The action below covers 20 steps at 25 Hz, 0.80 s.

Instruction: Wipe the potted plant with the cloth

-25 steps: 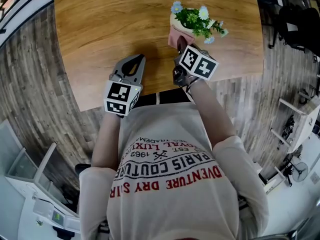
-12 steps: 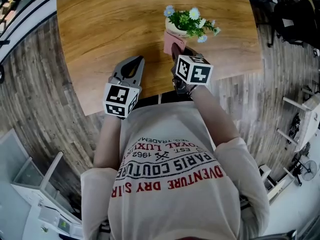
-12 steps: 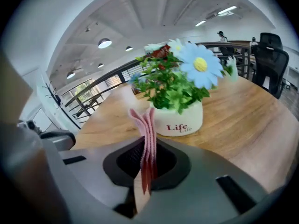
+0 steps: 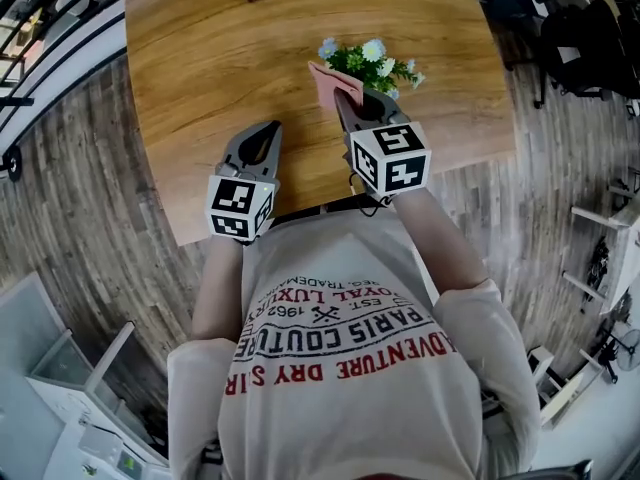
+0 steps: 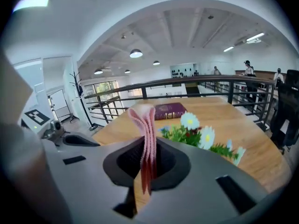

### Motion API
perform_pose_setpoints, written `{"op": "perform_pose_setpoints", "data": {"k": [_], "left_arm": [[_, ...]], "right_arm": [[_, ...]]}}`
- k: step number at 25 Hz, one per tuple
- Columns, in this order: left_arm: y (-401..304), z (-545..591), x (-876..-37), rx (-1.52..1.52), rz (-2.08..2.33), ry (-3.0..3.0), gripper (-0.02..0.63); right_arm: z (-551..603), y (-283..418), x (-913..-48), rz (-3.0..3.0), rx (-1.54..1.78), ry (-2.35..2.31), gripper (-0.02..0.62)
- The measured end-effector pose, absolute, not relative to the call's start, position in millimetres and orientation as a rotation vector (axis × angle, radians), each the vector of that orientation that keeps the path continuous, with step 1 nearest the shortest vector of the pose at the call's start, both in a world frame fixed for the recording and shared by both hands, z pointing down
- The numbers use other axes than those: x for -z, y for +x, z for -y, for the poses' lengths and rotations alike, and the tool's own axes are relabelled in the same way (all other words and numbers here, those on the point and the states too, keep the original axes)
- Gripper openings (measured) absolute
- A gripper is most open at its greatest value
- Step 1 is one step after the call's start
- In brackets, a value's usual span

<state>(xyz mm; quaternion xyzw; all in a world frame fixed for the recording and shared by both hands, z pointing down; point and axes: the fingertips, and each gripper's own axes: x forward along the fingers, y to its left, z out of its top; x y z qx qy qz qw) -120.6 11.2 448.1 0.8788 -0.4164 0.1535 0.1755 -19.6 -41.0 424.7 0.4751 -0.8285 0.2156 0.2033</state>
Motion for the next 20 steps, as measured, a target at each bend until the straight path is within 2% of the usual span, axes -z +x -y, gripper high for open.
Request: {"op": "perform_pose_setpoints", "data": {"k": [9, 11, 14, 20], "left_arm": [[-84, 23, -457, -0.442, 1.107, 2.510, 0.032], [-74, 32, -461, -0.455, 1.069, 2.531, 0.123], [-60, 45, -470, -0.505, 1.010, 2.571, 0.186], [-13, 61, -487, -0.538, 0.743, 2.759, 0.421]], "right_arm": [[85, 60, -351, 2.339, -0.270, 1.442, 0.037], [92, 78, -345, 2.322, -0.232, 1.447, 0.037], [102, 101, -345, 2.311, -0.221, 1.438, 0.035], [128, 145, -367, 2.302, -0.306, 1.446, 0.035]]}}
